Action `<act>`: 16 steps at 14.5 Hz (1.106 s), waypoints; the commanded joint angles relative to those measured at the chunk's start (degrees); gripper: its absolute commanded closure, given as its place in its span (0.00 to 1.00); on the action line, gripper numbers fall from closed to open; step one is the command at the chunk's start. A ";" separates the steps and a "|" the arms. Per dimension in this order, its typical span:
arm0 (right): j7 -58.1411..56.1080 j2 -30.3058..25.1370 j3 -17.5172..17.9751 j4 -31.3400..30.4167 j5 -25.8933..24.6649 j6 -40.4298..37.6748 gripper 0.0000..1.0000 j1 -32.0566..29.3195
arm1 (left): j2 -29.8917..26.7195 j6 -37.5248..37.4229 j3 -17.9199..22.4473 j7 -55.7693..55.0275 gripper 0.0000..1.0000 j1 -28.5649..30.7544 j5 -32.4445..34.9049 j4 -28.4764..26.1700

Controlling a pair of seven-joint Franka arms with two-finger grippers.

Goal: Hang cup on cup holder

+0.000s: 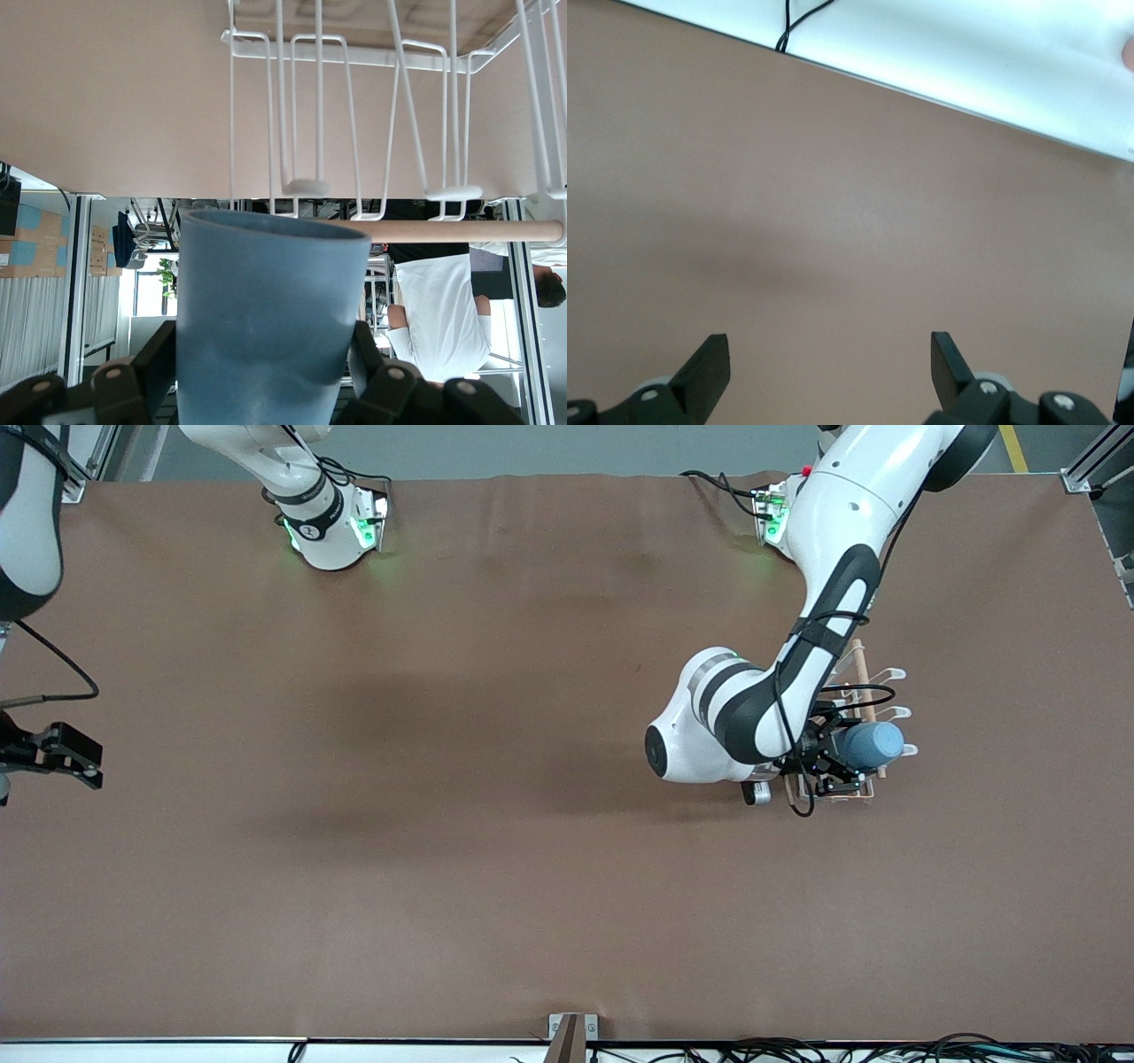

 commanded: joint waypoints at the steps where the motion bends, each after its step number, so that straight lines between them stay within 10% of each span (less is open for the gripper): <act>1: 10.75 -0.54 4.09 2.63 -1.40 -5.92 0.00 -1.05 | 1.33 -0.52 -0.18 -2.12 0.25 -0.35 2.16 -0.23; 5: 27.05 -5.37 8.42 2.02 -1.05 -9.61 0.00 -2.02 | 2.66 0.00 -0.18 -2.84 0.21 -0.17 3.21 -0.14; 7: 27.24 -8.09 8.33 -0.69 -0.87 -9.98 0.00 -2.02 | 2.83 0.18 -0.18 -3.27 0.00 -0.26 3.49 -0.14; 16: 26.63 -15.05 4.65 -3.71 3.77 -13.84 0.00 -2.99 | -4.54 0.00 -2.64 -3.98 0.00 -0.26 1.29 5.91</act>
